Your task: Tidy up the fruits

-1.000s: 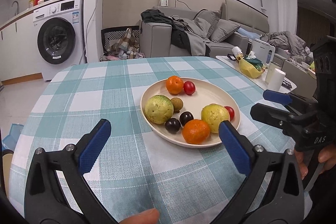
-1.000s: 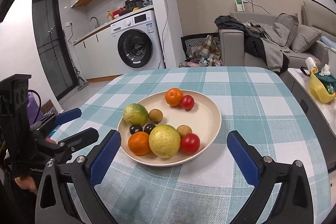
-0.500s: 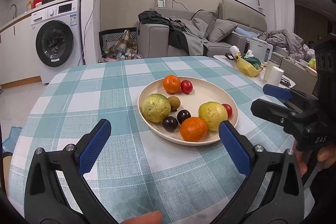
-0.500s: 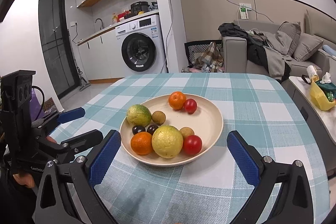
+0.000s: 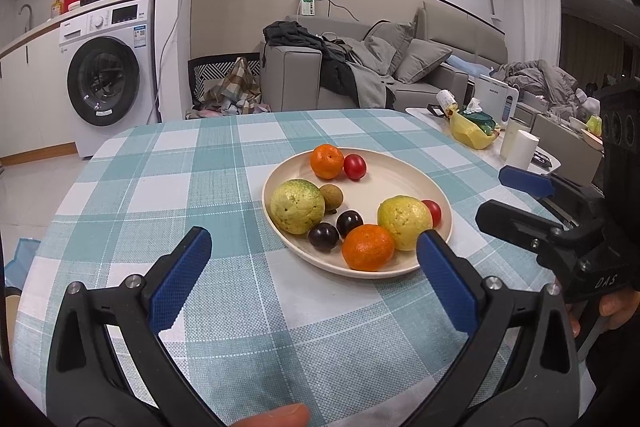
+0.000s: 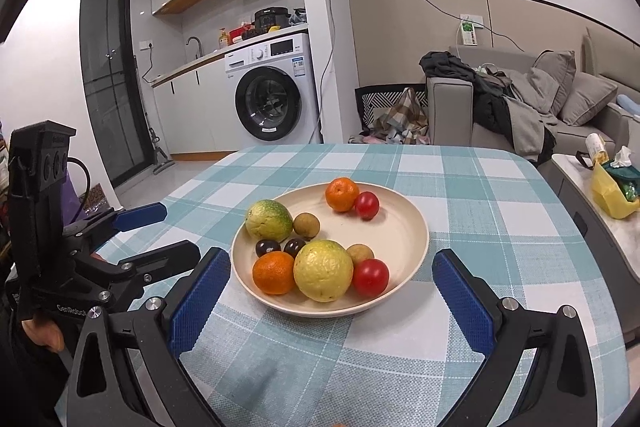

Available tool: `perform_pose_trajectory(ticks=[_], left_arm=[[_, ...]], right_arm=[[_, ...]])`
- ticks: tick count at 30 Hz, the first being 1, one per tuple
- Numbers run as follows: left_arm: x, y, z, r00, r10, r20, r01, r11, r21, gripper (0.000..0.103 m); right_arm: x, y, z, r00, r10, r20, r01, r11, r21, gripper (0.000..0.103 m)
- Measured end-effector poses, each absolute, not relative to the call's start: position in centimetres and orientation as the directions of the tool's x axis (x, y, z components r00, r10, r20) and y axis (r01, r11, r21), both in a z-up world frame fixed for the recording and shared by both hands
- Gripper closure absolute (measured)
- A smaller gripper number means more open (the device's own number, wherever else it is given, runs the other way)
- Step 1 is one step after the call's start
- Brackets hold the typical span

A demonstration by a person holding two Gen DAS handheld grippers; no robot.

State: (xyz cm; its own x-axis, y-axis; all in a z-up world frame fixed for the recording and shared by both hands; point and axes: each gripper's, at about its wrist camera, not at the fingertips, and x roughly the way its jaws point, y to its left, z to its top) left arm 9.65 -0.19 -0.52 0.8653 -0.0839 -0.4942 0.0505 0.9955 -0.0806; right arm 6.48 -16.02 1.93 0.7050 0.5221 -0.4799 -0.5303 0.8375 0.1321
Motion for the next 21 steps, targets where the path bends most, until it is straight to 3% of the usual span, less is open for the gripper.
perform_pose_trajectory(ticks=[21], left_arm=[[9.85,-0.20,-0.48,0.864,-0.074,-0.498,0.039,0.996,-0.082,0.001]], right_arm=[[6.39,-16.21,2.10,0.705,0.524,-0.478,-0.528,0.838,0.141,0.000]])
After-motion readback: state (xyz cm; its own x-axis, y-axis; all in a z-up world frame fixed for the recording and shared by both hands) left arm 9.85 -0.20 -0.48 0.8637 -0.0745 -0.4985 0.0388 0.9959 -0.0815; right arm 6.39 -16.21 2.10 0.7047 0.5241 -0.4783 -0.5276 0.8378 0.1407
